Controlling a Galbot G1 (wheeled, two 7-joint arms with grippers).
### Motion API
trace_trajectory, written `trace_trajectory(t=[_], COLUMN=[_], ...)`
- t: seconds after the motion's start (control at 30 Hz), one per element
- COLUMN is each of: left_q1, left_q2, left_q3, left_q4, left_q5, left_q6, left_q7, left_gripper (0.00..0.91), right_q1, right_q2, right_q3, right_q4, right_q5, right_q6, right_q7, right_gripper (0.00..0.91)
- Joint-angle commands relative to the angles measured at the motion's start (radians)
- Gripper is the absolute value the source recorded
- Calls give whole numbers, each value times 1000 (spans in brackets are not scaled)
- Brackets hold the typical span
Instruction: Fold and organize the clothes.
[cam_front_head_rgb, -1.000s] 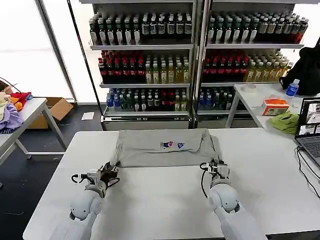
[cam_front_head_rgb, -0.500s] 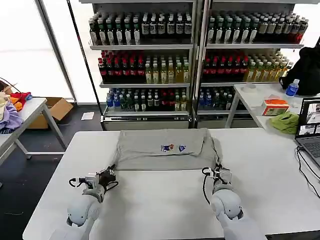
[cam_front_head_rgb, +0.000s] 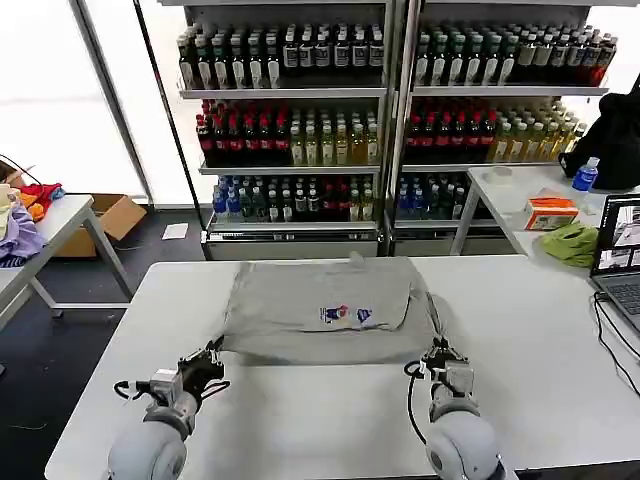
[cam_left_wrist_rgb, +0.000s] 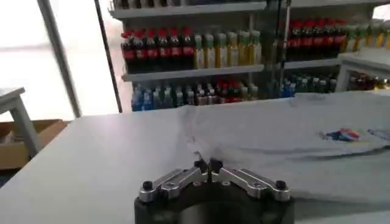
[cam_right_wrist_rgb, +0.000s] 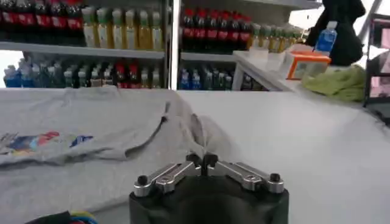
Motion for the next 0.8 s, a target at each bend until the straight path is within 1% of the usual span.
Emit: trace_trajectory(t=[0.03,0.1,0.2,0.37,0.5,0.53,0.57,0.6,0.63,0.67,0.7,0.73,0.8], left_q1=[359,423,449,481,513,519,525,529,536,542,549,553,559], left_q2=[40,40,18,-11,-17,-21,-24,-27,-29,-30,-28,-25,-21], left_q3=[-64,-66,-57,-47,-49,-46,-42,-39,-37,-37,-38,-41,-45], left_q4=[-289,-314,-306,-307,-310,-312,-318,-325,-336,-344,-353,-361,-384], left_q5=[-13,-9,6,28,42,44,46,47,48,49,52,56,53], left_q6=[-1,-6,-18,-27,-28,-27,-26,-27,-27,-26,-24,-22,-21], left_q7=[-18,-18,-13,-15,-28,-32,-33,-32,-33,-34,-35,-35,-40], left_gripper=[10,10,10,10,10,403,907,877,695,574,534,907,907], right_q1=[-292,-317,-336,-382,-429,-445,-455,-463,-476,-483,-489,-493,-498], right_q2=[-56,-72,-84,-86,-85,-82,-81,-80,-80,-81,-83,-85,-88], right_q3=[47,78,103,100,100,100,100,101,103,104,106,107,114], right_q4=[199,229,238,237,241,244,246,247,246,244,241,239,237], right_q5=[-50,-49,-66,-96,-123,-130,-134,-136,-138,-142,-143,-143,-143], right_q6=[43,41,52,68,79,89,94,102,116,124,128,128,129], right_q7=[23,21,0,-8,-37,-39,-39,-39,-39,-37,-32,-23,-13], right_gripper=[0,0,0,0,0,242,242,796,796,796,786,897,907])
